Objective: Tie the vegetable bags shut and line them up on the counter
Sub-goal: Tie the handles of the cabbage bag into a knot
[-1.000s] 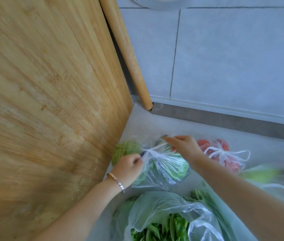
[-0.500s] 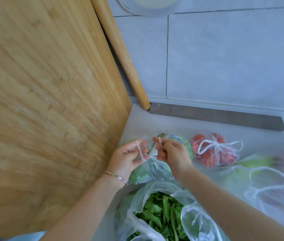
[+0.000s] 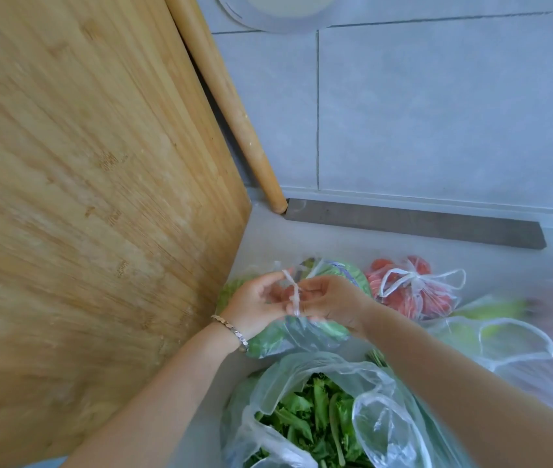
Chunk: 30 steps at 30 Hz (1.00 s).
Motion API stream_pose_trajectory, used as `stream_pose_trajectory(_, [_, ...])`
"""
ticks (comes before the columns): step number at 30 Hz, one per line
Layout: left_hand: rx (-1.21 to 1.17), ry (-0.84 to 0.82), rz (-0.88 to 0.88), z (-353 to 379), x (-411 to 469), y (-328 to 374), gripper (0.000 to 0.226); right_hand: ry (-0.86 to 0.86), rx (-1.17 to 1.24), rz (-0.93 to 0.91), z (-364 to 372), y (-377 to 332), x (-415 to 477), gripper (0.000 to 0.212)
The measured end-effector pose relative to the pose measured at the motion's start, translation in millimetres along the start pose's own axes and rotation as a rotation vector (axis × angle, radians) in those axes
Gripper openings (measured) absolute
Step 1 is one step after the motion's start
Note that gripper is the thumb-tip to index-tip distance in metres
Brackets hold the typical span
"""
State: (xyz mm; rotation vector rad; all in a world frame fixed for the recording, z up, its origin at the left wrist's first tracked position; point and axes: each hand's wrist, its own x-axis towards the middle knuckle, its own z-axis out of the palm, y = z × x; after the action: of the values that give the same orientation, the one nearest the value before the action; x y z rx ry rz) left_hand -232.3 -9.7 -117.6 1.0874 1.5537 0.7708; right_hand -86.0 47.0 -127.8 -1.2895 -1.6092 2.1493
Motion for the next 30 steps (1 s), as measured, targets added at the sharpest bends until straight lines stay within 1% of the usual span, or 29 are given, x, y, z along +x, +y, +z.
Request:
stream_pose_trajectory(1, [0.074, 0.024, 0.048, 0.6, -0.7, -0.6, 0.03, 0.073, -0.116, 0.004, -3.5, -0.1, 0.1, 0.013])
stream_pose_trajectory(2, [0.126, 0.045, 0.065, -0.1, -2.1, -3.4, 0.023, 0.132, -0.196, 0.016, -8.1, 1.2, -0.6, 0.01])
stream_pose_trajectory(4, [0.162, 0.08, 0.034, -5.3, -5.2, -12.3, 0.026, 0.207, -0.261, 0.062, -21.3, 10.0, -2.3, 0.011])
stream_pose_trajectory(7, [0.201, 0.073, -0.006, -15.2, -10.0, -20.7, 0.037, 0.204, -0.312, 0.115, -30.8, 18.6, -5.2, 0.012])
stream_pose_trajectory(8, [0.258, 0.075, 0.004, -16.3, -10.7, -21.1, 0.04, 0.198, -0.347, 0.101, -30.1, 20.6, -3.3, 0.016])
stream_pose_trajectory(9, [0.369, 0.082, 0.032, -15.4, -10.7, -19.6, 0.041, 0.202, -0.405, 0.075, -28.8, 21.7, 0.3, 0.025])
stream_pose_trajectory(11, [0.676, 0.069, 0.134, -11.4, -10.0, -13.2, 0.046, 0.247, -0.513, 0.024, -26.3, 21.0, 9.2, 0.033])
stream_pose_trajectory(12, [0.811, 0.042, 0.199, -9.5, -9.5, -9.9, 0.047, 0.284, -0.55, 0.001, -25.5, 18.8, 12.8, 0.033])
stream_pose_trajectory(14, [0.992, -0.013, 0.321, -7.9, -7.8, -6.4, 0.044, 0.363, -0.623, -0.06, -24.0, 11.1, 17.9, 0.027])
stream_pose_trajectory(16, [1.062, -0.051, 0.439, -11.5, -5.7, -9.5, 0.04, 0.422, -0.769, -0.125, -18.6, 1.1, 21.2, 0.026])
stream_pose_trajectory(18, [1.091, -0.041, 0.602, -15.6, -5.2, -16.7, 0.035, 0.444, -0.902, -0.174, -12.9, -6.2, 26.3, 0.028])
stream_pose_trajectory(21, [1.178, -0.098, 0.778, -14.6, -9.2, -38.2, 0.018, 0.42, -1.027, -0.14, -12.7, -5.9, 35.6, 0.03])
stream_pose_trajectory(23, [1.257, -0.111, 0.789, -12.4, -14.0, -54.6, 0.016, 0.432, -1.058, -0.104, -12.9, -2.4, 41.8, 0.029])
stream_pose_trajectory(25, [1.271, -0.074, 0.728, -14.4, -14.9, -65.4, 0.014, 0.458, -1.061, -0.084, -10.6, 0.3, 45.7, 0.029])
stream_pose_trajectory(28, [1.208, 0.062, 0.632, -14.9, -11.6, -57.9, 0.022, 0.551, -0.945, -0.092, -12.2, -0.7, 47.3, 0.027])
stream_pose_trajectory(30, [1.094, 0.168, 0.579, -7.4, -9.5, -50.4, 0.026, 0.607, -0.889, -0.187, -17.2, 2.8, 45.0, 0.026])
